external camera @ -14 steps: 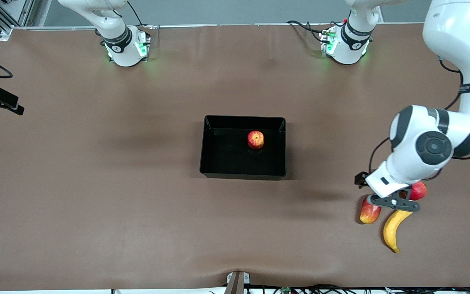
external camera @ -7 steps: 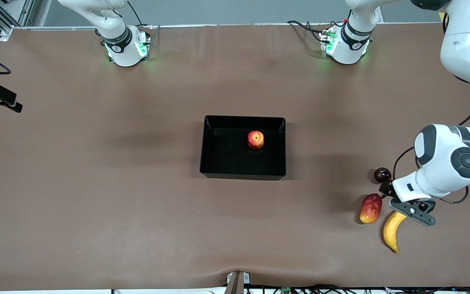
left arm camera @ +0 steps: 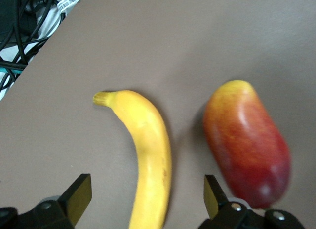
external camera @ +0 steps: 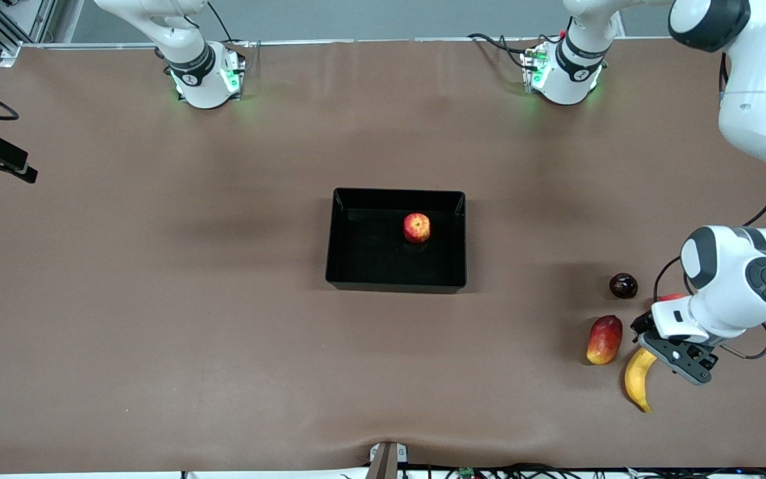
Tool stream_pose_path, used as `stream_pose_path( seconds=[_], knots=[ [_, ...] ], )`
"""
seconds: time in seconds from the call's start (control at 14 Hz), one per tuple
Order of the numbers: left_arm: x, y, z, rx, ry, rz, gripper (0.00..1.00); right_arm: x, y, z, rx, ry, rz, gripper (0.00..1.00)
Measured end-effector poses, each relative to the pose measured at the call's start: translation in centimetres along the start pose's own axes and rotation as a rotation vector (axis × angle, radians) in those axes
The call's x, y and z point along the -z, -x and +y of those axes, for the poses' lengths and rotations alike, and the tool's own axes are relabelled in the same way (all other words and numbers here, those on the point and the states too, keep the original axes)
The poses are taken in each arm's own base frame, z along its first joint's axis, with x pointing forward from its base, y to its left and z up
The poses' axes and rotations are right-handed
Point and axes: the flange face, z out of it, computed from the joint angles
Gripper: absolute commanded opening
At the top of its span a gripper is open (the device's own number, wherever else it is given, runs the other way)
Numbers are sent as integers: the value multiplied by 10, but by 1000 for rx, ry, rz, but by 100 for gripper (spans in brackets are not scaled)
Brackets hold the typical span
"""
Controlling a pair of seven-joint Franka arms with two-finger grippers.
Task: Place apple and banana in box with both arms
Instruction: 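Move the left gripper back to the yellow banana, then grasp the banana with the left gripper and lift it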
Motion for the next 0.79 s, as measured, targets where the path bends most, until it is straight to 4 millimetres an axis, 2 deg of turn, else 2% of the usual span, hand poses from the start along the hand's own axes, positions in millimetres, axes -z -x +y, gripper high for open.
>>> stream_pose_path(
  seconds=[0.21, 0.29, 0.36, 0.5, 0.57, 0.64, 0.71, 0.79],
  knots=[
    [-24, 4, -4, 14, -1, 21, 98, 0, 0, 0, 0, -1, 0, 100],
    [-32, 5, -3, 28, 1, 25, 74, 0, 0, 0, 0, -2, 0, 100],
    [-39, 7, -2, 39, 7, 25, 60, 0, 0, 0, 0, -2, 0, 100],
    [-49, 12, -1, 58, 14, 21, 53, 0, 0, 0, 0, -2, 0, 100],
    [-52, 13, 0, 62, 17, 20, 39, 0, 0, 0, 0, -2, 0, 100],
    [-54, 14, 0, 63, 15, 24, 13, 0, 0, 0, 0, -3, 0, 100],
    [-54, 14, -1, 64, 11, 29, 0, 0, 0, 0, 0, -3, 0, 100],
    [-53, 14, -2, 65, 6, 34, 0, 0, 0, -1, 1, -3, 0, 100]
  ],
)
